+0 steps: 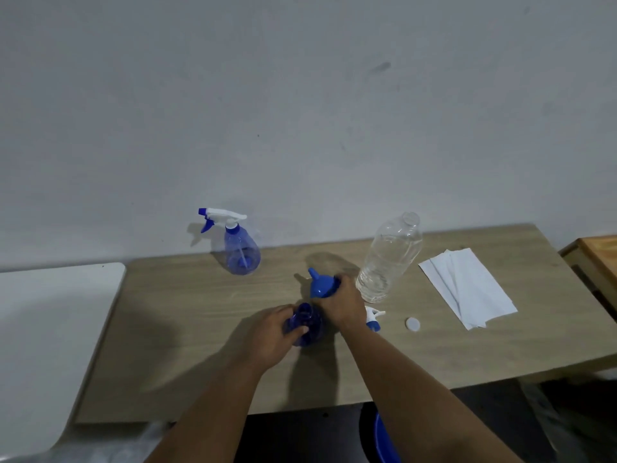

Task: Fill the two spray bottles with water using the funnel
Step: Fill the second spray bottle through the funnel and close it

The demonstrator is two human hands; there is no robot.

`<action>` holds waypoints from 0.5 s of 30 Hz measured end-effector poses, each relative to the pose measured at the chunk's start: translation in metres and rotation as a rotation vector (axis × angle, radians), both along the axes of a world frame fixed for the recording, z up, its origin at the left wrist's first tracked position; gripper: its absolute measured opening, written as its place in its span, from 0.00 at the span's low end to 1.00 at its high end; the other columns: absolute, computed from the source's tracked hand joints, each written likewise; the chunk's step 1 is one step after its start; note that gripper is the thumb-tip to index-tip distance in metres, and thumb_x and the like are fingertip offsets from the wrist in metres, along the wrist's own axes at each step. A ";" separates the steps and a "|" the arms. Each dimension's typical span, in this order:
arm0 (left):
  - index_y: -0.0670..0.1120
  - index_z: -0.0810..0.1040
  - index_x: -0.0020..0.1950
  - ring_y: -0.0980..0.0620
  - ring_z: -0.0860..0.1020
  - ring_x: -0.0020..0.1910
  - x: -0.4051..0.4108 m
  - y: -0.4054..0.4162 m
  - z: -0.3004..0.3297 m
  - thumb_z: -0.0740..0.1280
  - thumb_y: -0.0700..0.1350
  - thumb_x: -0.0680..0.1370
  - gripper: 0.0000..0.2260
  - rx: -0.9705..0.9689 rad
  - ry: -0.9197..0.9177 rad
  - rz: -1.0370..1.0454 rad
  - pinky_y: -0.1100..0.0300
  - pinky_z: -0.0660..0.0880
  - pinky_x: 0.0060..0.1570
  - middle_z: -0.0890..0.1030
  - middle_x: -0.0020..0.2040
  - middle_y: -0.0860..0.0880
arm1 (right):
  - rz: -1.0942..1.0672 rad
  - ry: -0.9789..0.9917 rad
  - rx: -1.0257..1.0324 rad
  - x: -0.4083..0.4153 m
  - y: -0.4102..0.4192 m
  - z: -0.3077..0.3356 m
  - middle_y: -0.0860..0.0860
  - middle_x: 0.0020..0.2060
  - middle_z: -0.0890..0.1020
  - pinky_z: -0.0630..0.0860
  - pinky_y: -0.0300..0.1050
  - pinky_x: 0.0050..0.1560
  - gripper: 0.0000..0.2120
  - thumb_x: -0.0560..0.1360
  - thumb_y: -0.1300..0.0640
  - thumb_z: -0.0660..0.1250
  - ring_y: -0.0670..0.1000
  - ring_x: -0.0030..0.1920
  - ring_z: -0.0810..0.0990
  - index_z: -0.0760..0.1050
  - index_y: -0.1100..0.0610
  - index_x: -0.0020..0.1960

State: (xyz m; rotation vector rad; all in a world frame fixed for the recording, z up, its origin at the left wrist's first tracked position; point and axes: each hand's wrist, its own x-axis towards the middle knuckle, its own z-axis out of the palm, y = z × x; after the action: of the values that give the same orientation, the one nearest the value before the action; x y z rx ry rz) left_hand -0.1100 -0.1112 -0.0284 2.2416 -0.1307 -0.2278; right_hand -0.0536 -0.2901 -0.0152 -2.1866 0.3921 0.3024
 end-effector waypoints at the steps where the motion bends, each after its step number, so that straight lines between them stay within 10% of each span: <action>1: 0.50 0.82 0.56 0.61 0.78 0.48 0.000 -0.001 0.001 0.74 0.47 0.74 0.10 0.005 0.007 -0.001 0.65 0.73 0.49 0.82 0.50 0.56 | 0.021 0.018 -0.062 0.002 0.000 -0.001 0.51 0.55 0.80 0.78 0.49 0.51 0.32 0.64 0.49 0.79 0.54 0.51 0.81 0.73 0.53 0.64; 8: 0.50 0.82 0.54 0.59 0.79 0.49 -0.002 -0.002 -0.001 0.69 0.54 0.72 0.13 -0.021 0.024 0.012 0.57 0.76 0.52 0.82 0.50 0.56 | 0.137 -0.026 -0.321 -0.005 -0.006 0.003 0.53 0.70 0.73 0.78 0.52 0.53 0.28 0.76 0.53 0.72 0.59 0.60 0.82 0.68 0.55 0.73; 15: 0.55 0.78 0.46 0.57 0.79 0.43 -0.012 -0.012 0.003 0.72 0.50 0.74 0.04 -0.030 0.025 0.027 0.55 0.76 0.47 0.81 0.44 0.56 | 0.006 -0.026 -0.327 -0.051 -0.048 0.010 0.51 0.54 0.82 0.79 0.49 0.51 0.09 0.80 0.53 0.67 0.54 0.52 0.83 0.80 0.51 0.58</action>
State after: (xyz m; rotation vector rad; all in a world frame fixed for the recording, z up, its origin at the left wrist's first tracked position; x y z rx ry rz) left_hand -0.1222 -0.1230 -0.0255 2.2082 -0.0904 -0.2379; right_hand -0.1050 -0.3378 -0.0048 -2.5083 0.4464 0.2251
